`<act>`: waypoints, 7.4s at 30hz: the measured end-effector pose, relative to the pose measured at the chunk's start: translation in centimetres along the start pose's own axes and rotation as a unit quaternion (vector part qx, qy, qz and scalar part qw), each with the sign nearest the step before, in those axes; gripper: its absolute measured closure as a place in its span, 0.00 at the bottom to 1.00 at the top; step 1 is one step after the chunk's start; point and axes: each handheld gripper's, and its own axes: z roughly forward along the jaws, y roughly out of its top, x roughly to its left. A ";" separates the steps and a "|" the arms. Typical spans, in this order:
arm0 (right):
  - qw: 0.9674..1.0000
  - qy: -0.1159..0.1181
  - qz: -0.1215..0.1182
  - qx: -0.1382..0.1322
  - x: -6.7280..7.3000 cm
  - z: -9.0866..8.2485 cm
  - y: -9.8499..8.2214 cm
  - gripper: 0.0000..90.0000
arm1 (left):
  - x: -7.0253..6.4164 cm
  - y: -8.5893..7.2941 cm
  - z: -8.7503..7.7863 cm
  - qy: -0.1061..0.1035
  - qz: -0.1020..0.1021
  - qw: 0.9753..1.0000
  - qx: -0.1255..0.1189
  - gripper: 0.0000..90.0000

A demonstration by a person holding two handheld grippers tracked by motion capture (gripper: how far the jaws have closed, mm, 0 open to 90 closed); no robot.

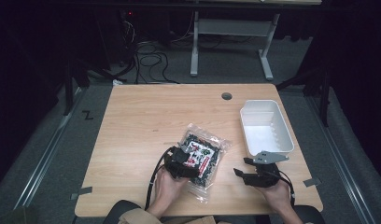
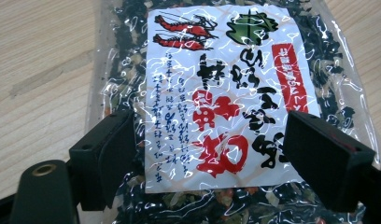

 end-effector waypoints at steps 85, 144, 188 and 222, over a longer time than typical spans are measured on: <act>0.984 -0.005 0.035 0.172 -1.0 10.5 10.0 0.46 | 1.2 -1.1 -0.7 -0.040 0.062 0.997 0.037 0.16; 0.980 0.002 -0.019 0.197 -0.7 7.9 10.4 0.98 | 1.9 -1.2 -1.0 -0.015 0.049 0.999 0.002 0.17; 0.990 -0.005 -0.101 0.101 -1.3 -1.8 17.6 1.00 | 2.0 -1.4 -1.1 -0.026 0.040 0.999 -0.013 0.24; 0.987 -0.053 -0.136 0.074 -1.7 -5.0 22.2 1.00 | 2.3 -1.4 -1.0 -0.021 0.039 0.999 -0.011 0.26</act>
